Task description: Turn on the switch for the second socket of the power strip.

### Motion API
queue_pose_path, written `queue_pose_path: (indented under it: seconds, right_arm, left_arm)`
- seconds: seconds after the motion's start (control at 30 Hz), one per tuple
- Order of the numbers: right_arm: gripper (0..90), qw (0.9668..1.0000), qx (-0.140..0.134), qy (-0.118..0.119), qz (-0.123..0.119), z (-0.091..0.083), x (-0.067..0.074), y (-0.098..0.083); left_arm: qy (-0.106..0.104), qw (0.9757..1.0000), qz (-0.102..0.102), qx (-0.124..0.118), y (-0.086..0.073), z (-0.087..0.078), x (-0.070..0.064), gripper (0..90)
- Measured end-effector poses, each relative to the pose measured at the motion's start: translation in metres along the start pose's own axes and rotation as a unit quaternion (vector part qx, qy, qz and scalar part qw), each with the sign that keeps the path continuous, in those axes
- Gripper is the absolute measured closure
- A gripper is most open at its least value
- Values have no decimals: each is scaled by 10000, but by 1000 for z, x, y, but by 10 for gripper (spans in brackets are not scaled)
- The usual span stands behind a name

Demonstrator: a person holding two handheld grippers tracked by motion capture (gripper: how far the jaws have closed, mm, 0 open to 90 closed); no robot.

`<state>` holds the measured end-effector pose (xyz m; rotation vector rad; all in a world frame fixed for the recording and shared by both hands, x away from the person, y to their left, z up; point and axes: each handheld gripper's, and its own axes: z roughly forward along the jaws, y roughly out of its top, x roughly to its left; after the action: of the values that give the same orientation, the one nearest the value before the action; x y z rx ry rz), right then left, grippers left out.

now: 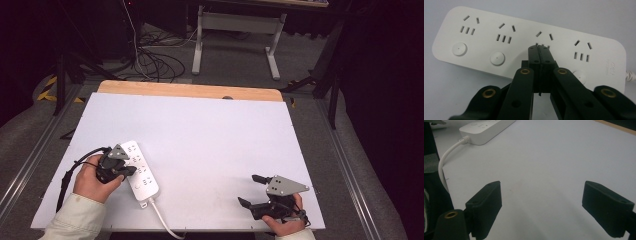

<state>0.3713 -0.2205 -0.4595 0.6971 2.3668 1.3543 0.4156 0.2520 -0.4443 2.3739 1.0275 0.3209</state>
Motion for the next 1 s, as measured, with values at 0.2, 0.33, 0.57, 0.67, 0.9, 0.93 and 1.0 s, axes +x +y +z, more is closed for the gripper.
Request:
queue_pose_path:
  seconds: [0.2,0.33,0.57,0.67,0.9,0.93,1.0]
  right_arm:
    - [167,10000,-2,-4,-8,0,0,0]
    - [167,10000,-2,-10,-7,0,0,0]
    - [167,10000,8,-17,-14,0,1,0]
    - [167,10000,9,-11,-14,0,1,0]
    - [167,10000,19,-10,-19,-1,1,-1]
    - [167,10000,22,-9,-21,-1,1,-1]
    - [167,10000,25,-11,-25,-1,1,-1]
  left_arm:
    - [41,10000,-11,25,0,1,-2,899]
    - [52,10000,-43,25,0,2,-3,900]
    - [33,10000,-19,-72,-1,3,-2,900]
    - [29,10000,-34,-68,-1,3,-1,900]
    - [-68,9998,-119,-108,-2,3,1,900]
    - [-29,9999,-77,-96,-2,3,1,900]
    - [-47,9999,-118,-96,-3,3,0,900]
